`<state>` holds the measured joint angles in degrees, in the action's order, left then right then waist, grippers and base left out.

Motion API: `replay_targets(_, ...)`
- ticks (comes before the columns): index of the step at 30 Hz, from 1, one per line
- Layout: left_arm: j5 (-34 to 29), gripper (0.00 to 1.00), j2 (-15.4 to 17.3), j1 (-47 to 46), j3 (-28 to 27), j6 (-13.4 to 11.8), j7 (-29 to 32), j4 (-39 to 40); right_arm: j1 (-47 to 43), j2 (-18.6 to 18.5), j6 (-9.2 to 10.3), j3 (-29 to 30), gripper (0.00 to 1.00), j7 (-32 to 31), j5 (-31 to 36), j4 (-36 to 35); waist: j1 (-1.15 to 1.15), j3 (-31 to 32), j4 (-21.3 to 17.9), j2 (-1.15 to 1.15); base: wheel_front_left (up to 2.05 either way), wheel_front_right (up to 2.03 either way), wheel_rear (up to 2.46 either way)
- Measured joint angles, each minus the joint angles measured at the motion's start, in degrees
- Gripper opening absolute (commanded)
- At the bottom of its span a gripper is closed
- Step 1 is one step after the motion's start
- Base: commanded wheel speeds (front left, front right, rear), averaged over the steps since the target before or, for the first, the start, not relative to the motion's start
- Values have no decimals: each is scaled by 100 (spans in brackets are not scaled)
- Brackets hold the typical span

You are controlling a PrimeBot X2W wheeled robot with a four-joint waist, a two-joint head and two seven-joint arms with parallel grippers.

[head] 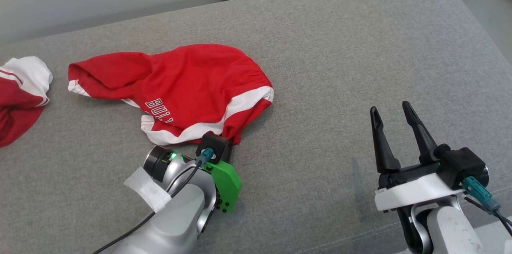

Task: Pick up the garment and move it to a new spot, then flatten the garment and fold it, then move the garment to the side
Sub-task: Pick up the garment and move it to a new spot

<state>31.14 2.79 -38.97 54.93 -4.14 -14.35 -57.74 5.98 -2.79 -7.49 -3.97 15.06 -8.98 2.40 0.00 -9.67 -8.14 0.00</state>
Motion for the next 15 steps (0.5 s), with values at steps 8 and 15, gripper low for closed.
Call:
replay_targets(8, 235, 100, -3, 32, -66, -155, -63, 600, -8, 0, 0, 85, 100, 0, 3, -1, 0, 73, 124, 0, 0, 0, 0)
replay_targets(15, 51, 100, 174, 188, -790, -301, -68, 1103, -118, 0, 0, 187, 100, 0, 42, -5, 0, 192, 250, 0, 0, 0, 0)
